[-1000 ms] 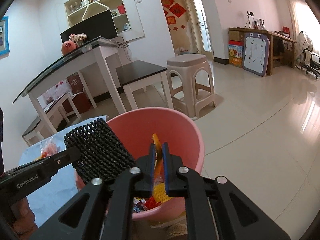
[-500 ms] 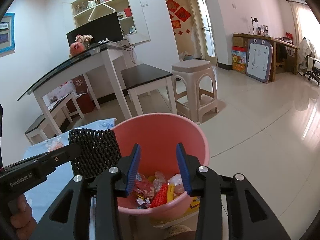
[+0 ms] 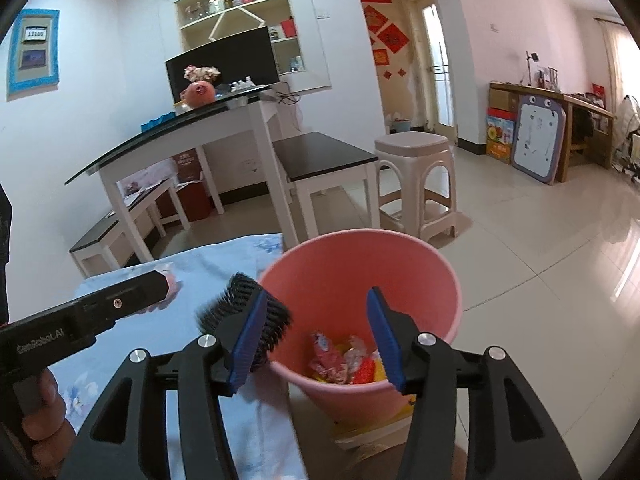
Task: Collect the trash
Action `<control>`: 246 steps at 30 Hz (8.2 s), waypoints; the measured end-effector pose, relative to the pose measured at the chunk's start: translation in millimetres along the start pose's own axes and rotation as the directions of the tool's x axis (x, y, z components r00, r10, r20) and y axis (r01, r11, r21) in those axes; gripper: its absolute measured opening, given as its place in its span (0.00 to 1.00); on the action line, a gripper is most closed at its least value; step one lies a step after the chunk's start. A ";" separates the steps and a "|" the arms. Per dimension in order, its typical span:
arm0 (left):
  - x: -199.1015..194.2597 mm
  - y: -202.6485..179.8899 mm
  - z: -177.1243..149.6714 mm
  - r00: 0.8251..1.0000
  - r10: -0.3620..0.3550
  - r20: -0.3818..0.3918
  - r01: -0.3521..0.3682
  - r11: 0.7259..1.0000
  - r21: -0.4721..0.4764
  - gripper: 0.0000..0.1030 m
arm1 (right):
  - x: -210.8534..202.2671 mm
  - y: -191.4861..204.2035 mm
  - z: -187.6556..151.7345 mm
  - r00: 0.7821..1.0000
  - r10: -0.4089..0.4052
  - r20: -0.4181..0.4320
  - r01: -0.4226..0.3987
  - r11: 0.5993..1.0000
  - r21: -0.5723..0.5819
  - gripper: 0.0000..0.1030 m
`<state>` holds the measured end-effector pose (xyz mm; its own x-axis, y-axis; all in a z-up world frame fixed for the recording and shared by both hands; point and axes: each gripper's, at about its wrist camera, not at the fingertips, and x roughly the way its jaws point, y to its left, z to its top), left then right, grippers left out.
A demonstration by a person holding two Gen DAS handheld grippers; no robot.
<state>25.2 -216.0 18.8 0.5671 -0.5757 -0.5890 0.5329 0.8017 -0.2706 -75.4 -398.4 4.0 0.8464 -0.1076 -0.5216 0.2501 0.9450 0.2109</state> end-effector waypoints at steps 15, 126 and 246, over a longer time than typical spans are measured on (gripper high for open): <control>-68.3 62.5 -21.7 0.987 0.157 0.034 -0.154 0.985 -0.082 0.34 | -1.3 89.6 -8.3 0.990 0.128 -0.052 -0.132 0.988 -0.078 0.59; -70.7 157.3 -32.9 0.944 0.331 -0.013 -0.327 0.927 -0.185 0.04 | 62.1 170.8 -6.4 0.919 0.345 -0.192 -0.358 0.933 -0.042 0.40; -26.3 45.7 -15.6 0.994 0.109 0.004 -0.109 0.993 -0.038 0.32 | 73.6 41.5 -15.1 0.946 0.218 -0.239 -0.229 0.973 -0.021 0.15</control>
<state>24.8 -161.8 10.2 0.6246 -0.4853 -0.6118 0.4436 0.8653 -0.2335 -9.8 -362.4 -38.1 0.7431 0.1778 -0.6451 0.0395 0.9507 0.3075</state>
